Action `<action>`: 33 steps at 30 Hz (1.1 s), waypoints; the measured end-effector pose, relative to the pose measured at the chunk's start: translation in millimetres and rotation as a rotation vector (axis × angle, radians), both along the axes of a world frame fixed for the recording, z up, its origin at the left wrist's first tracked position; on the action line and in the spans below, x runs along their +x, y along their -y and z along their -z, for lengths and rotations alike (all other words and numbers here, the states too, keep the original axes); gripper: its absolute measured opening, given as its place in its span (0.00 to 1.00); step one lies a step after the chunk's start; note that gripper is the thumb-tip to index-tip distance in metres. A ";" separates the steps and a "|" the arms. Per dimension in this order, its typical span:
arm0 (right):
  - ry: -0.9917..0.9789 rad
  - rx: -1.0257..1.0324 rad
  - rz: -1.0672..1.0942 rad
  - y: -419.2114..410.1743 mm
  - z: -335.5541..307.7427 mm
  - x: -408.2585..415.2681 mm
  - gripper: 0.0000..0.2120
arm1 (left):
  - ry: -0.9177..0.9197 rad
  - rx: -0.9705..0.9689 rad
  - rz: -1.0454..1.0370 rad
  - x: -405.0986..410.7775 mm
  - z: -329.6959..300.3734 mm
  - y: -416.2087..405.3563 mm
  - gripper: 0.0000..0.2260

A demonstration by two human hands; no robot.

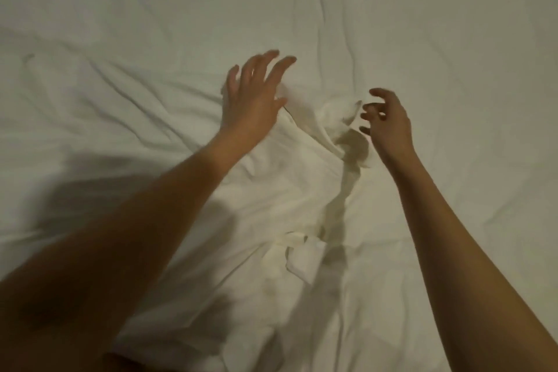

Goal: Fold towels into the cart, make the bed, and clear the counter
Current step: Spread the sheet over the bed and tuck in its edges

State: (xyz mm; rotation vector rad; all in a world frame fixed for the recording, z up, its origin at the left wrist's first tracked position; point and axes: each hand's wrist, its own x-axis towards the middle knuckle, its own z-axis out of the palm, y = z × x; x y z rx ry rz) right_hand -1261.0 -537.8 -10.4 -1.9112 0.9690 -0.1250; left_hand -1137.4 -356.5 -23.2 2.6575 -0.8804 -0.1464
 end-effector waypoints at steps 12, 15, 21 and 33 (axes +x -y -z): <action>-0.079 -0.075 -0.086 -73.6 43.4 -83.6 0.30 | -0.181 -0.128 0.088 -148.3 55.8 -51.2 0.27; -0.096 -0.085 -0.139 -91.8 42.2 -102.7 0.29 | -0.477 -0.074 0.117 -165.5 50.5 -64.6 0.26; -0.164 0.028 -0.222 -118.5 57.9 -115.1 0.24 | -0.545 -0.056 0.077 -176.4 53.0 -95.7 0.10; -0.151 0.041 -0.202 -187.3 58.3 -195.5 0.19 | -0.566 -0.289 0.017 -192.4 42.6 -114.3 0.06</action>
